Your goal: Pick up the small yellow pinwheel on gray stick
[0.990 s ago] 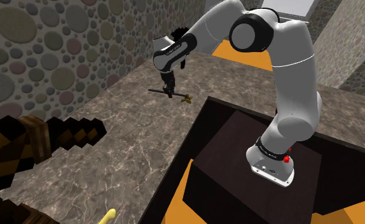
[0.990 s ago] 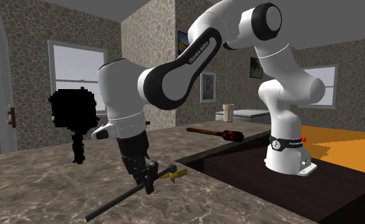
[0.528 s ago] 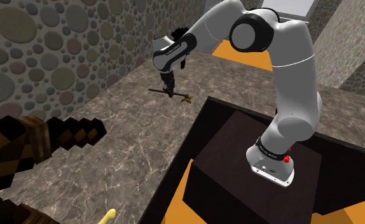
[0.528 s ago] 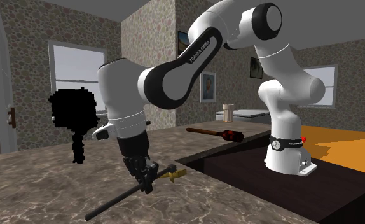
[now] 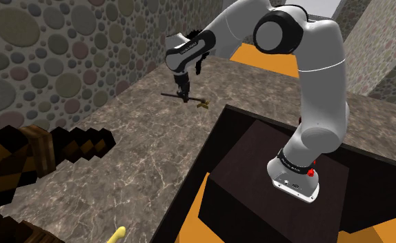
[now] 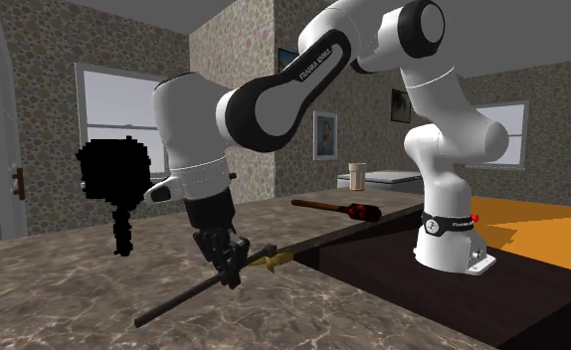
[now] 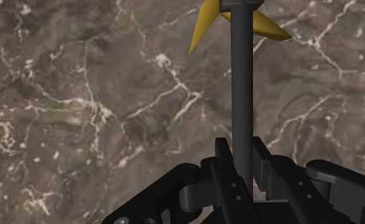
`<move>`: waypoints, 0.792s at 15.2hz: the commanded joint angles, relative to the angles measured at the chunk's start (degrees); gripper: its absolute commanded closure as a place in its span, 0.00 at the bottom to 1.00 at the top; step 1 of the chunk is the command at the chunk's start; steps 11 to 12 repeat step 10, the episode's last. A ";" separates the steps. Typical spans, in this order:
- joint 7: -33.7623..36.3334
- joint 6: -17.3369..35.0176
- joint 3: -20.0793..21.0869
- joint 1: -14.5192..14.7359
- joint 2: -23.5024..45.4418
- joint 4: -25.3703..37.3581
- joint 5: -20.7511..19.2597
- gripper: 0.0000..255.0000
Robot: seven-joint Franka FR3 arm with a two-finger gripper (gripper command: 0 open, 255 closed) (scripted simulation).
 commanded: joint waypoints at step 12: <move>-0.20 -5.23 0.00 0.01 -3.80 1.41 0.04 1.00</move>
